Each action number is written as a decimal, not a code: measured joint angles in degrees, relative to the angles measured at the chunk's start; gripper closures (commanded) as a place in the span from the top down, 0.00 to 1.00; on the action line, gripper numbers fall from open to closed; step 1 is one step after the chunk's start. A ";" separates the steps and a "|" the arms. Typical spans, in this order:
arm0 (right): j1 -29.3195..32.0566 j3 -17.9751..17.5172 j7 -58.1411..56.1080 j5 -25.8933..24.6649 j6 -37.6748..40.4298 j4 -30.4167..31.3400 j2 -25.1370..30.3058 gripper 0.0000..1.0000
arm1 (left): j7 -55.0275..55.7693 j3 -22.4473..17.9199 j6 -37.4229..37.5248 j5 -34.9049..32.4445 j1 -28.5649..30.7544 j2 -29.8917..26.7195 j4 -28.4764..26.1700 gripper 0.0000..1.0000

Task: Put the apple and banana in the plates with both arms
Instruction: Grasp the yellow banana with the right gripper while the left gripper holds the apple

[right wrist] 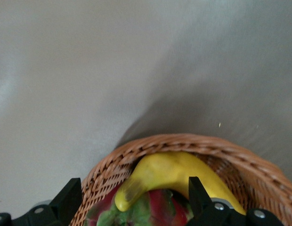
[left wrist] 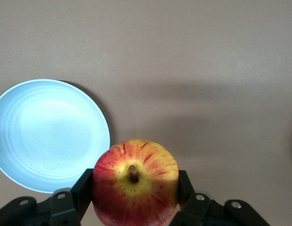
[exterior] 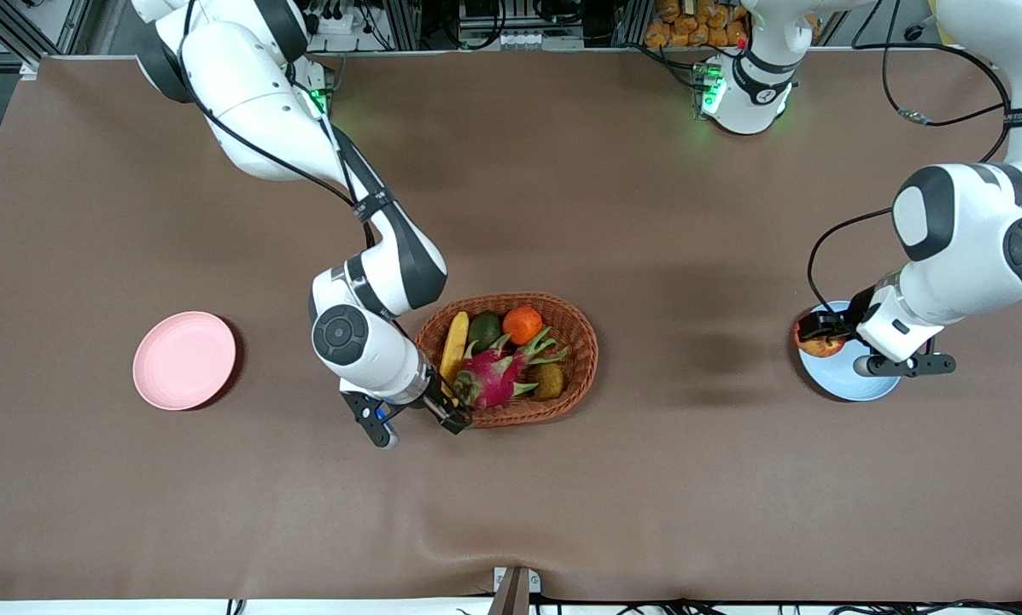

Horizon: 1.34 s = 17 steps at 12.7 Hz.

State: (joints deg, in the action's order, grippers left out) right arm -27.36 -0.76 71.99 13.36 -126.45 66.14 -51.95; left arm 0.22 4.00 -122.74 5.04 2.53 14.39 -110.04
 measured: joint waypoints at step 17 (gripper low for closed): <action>1.20 -1.28 0.53 4.43 -0.09 -1.37 -2.35 0.19 | -0.07 4.82 -0.63 0.00 -0.05 -1.79 -3.66 0.00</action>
State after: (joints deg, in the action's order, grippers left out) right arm -26.16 -2.04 72.51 17.79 -126.53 64.77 -54.30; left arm 0.15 8.82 -123.37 5.04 2.48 12.60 -113.70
